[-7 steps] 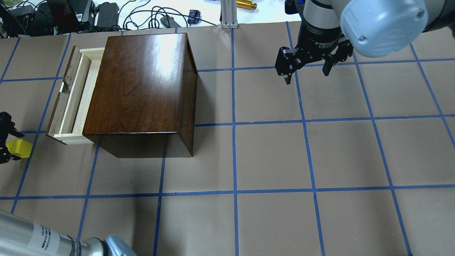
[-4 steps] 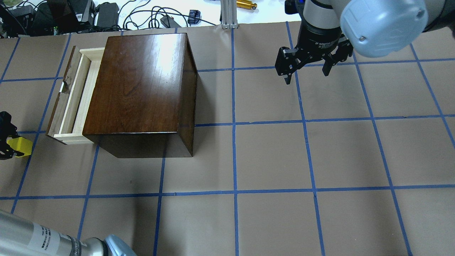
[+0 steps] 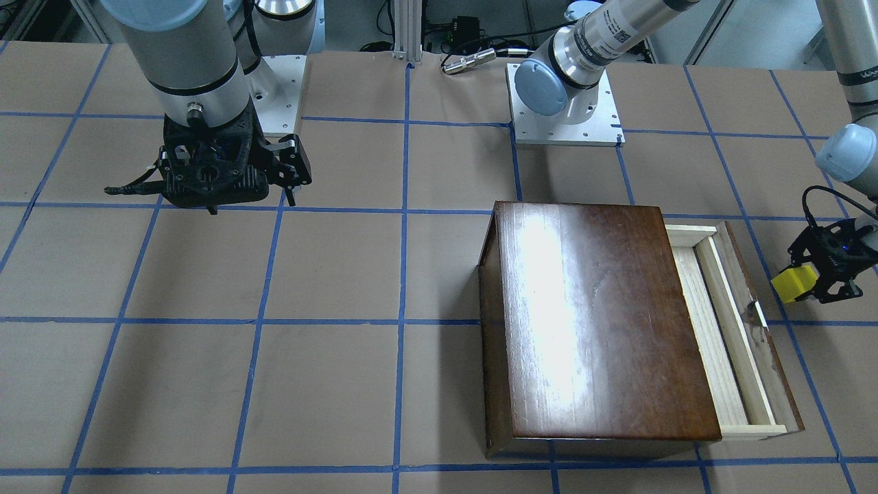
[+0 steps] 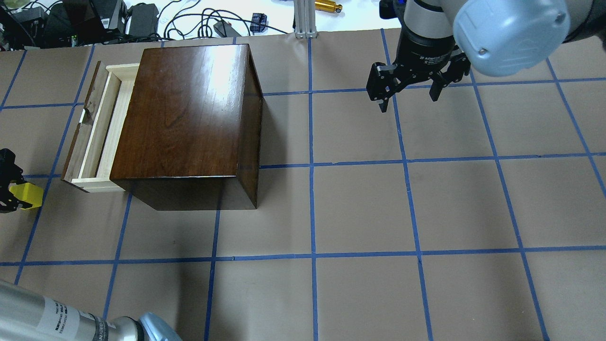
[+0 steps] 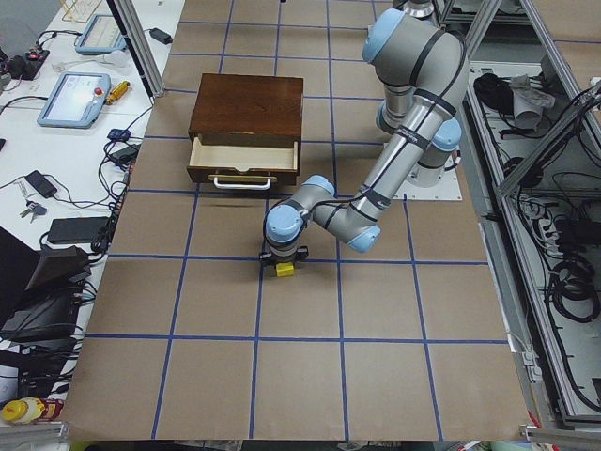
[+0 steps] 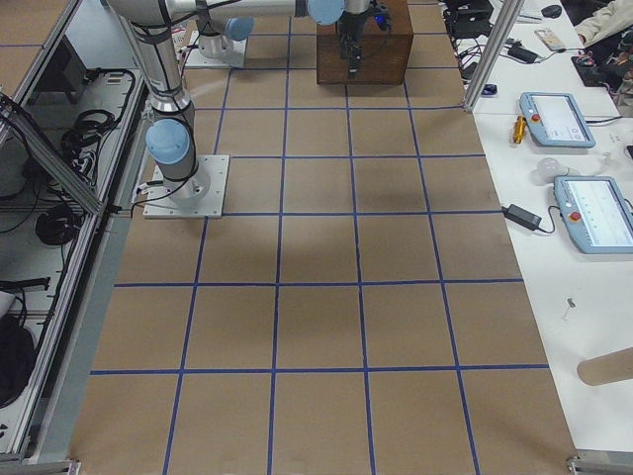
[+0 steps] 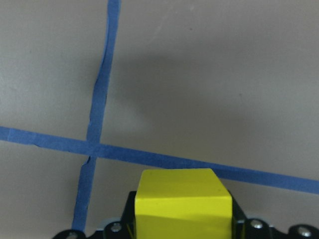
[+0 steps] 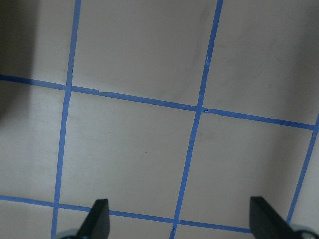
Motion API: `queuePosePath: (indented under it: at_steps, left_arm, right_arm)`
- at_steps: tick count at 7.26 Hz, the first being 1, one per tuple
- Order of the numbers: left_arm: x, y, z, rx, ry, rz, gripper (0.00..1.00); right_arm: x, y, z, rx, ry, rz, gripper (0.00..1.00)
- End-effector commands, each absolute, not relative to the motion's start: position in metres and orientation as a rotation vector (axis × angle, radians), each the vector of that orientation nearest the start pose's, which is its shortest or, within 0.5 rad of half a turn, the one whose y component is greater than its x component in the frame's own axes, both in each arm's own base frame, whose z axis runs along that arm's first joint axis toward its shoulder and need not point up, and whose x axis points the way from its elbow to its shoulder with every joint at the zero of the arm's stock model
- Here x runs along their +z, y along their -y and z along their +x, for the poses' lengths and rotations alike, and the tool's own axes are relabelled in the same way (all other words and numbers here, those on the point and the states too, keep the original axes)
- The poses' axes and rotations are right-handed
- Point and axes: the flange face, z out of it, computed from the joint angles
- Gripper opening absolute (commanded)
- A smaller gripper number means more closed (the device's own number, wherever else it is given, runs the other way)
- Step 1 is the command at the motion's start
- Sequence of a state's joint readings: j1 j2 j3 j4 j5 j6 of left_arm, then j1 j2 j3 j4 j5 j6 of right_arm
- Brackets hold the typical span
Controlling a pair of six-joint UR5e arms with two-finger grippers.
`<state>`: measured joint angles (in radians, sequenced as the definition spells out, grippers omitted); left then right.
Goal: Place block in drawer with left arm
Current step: 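Lift the yellow cube and carry it over the open drawer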
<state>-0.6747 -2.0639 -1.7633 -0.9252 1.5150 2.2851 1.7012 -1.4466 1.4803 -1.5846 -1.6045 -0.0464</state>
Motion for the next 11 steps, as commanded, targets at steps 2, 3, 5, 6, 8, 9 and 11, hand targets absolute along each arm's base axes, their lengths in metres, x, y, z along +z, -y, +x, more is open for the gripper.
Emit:
queuePosePath:
  at_steps: [2, 3, 5, 6, 8, 9, 11]
  left_arm:
    - [0.186, 0.483, 0.383, -0.089, -2.443, 2.031, 0.54]
    - [0.203, 0.484, 0.382, -0.087, -2.416, 2.017, 0.53]
    - [0.25, 0.496, 0.356, -0.074, -2.348, 2.027, 0.49]
    - [0.279, 0.499, 0.337, -0.073, -2.334, 2.037, 0.49]
    - [0.355, 0.517, 0.3, -0.078, -2.338, 2.055, 0.49]
    - [0.387, 0.534, 0.275, -0.089, -2.295, 2.07, 0.48]
    - [0.411, 0.559, 0.211, -0.104, -2.212, 2.111, 0.27]
  right_arm:
    - [0.469, 0.521, 0.199, 0.029, -3.164, -0.28, 1.0]
    - [0.469, 0.521, 0.199, 0.029, -3.163, -0.283, 1.0]
    - [0.469, 0.521, 0.199, 0.029, -3.163, -0.283, 1.0]
    - [0.469, 0.521, 0.199, 0.029, -3.163, -0.283, 1.0]
    - [0.469, 0.521, 0.199, 0.029, -3.164, -0.28, 1.0]
    - [0.469, 0.521, 0.2, 0.029, -3.162, -0.28, 1.0]
    - [0.469, 0.521, 0.199, 0.029, -3.164, -0.28, 1.0]
